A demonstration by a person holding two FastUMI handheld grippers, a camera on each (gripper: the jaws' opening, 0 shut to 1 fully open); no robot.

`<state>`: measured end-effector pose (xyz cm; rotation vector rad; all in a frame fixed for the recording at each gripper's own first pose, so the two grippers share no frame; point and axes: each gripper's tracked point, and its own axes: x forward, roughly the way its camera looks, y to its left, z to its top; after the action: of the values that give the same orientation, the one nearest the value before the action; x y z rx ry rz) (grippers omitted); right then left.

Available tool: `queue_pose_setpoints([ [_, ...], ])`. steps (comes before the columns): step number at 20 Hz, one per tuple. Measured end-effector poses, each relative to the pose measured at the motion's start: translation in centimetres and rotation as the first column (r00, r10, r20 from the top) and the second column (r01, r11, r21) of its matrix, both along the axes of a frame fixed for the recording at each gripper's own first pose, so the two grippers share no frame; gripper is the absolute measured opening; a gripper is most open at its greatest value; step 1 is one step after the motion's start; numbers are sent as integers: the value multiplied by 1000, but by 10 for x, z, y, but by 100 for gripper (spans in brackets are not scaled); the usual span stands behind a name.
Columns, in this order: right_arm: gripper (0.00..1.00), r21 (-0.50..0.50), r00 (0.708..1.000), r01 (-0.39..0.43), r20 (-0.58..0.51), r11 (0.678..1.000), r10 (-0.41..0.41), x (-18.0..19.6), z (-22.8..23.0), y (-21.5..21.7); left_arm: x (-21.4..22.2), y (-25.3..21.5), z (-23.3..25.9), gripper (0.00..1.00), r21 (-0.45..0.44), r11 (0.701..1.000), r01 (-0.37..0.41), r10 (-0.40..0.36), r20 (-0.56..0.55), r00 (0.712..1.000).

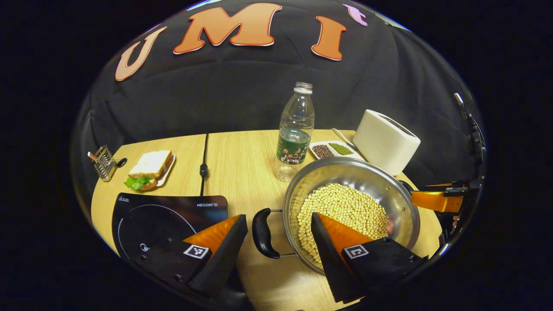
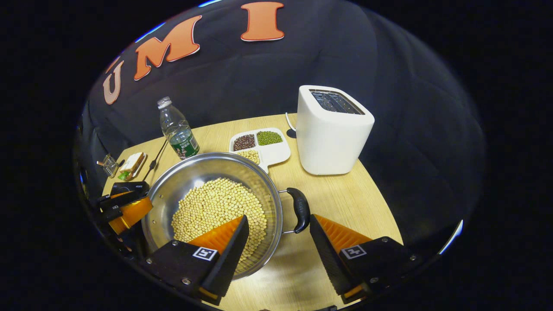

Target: First push the handle of the pot to place it horizontally, then grasp the pot with both hands and set it on the induction cooktop.

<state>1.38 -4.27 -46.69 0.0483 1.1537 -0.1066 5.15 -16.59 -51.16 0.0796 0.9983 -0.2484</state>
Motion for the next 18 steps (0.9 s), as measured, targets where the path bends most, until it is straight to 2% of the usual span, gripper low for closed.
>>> queue_pose_setpoints([
  [3,89,5,1000,9,-16,1000,-9,-2,-11,0,-2,-5,-12,98,-15,1000,-20,19,-24,1000],
  [4,85,-2,1000,3,-19,1000,-3,-2,-17,-1,0,-5,-15,98,-18,1000,-23,23,-20,1000],
  [5,89,-18,1000,-4,-25,1000,4,-2,-21,-2,2,-6,-18,97,-16,1000,-23,23,-19,1000],
  [9,90,-56,999,-21,-43,998,19,-1,-36,-4,4,-10,-37,99,-23,1000,-11,10,-37,999],
  [14,93,-83,999,-37,-41,996,34,1,-54,-2,6,-11,-48,96,-43,999,-22,21,-22,1000],
  [18,94,-130,997,-60,-46,990,54,1,-59,-5,9,-5,-50,91,7,1000,-23,23,-3,1000],
])
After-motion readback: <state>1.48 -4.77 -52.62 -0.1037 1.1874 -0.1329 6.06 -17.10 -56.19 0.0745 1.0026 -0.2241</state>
